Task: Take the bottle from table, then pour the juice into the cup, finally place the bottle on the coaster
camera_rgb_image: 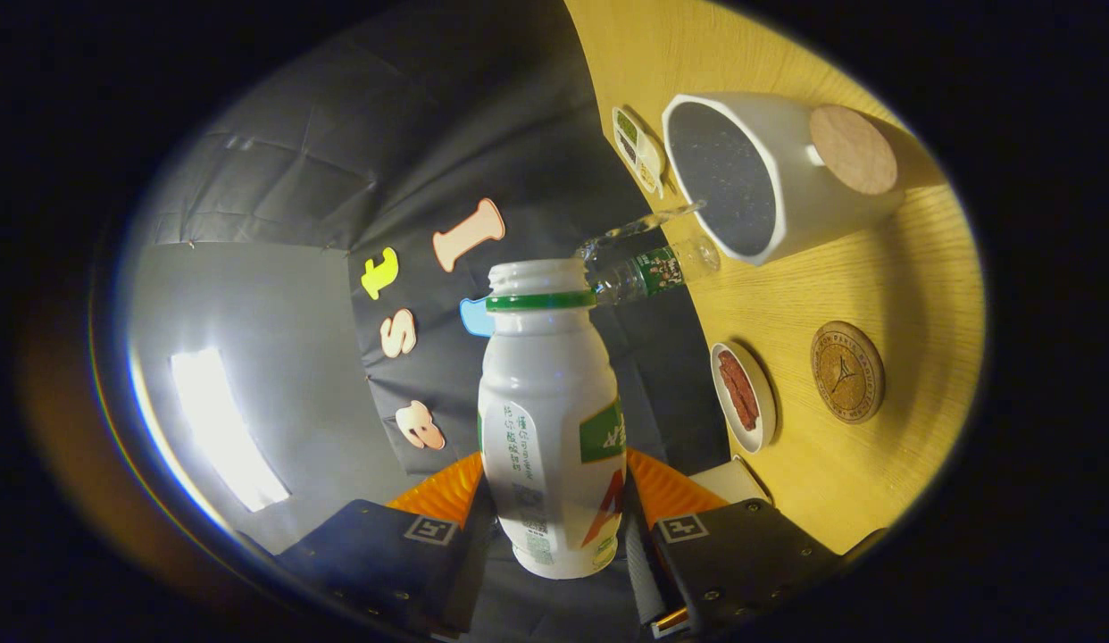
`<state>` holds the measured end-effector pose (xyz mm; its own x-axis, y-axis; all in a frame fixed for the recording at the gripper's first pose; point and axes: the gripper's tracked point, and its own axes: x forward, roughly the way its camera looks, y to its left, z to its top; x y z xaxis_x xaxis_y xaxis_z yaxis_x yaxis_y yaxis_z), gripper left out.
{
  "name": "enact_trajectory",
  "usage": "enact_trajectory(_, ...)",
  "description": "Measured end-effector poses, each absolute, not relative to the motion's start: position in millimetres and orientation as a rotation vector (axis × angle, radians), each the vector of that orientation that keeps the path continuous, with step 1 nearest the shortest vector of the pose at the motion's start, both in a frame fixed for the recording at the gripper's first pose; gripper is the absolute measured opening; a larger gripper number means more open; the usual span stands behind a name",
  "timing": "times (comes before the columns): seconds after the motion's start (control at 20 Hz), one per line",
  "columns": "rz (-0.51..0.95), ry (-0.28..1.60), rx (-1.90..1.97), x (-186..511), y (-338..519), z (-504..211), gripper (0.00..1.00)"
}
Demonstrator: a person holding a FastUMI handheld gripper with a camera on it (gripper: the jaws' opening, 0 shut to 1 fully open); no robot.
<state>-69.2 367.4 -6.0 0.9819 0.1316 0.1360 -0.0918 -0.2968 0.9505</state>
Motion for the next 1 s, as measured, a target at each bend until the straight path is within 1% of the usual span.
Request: enact_trajectory(1.0, 0.178, -0.008, 1.986, -66.0, 358.4, -8.2, 0.66)
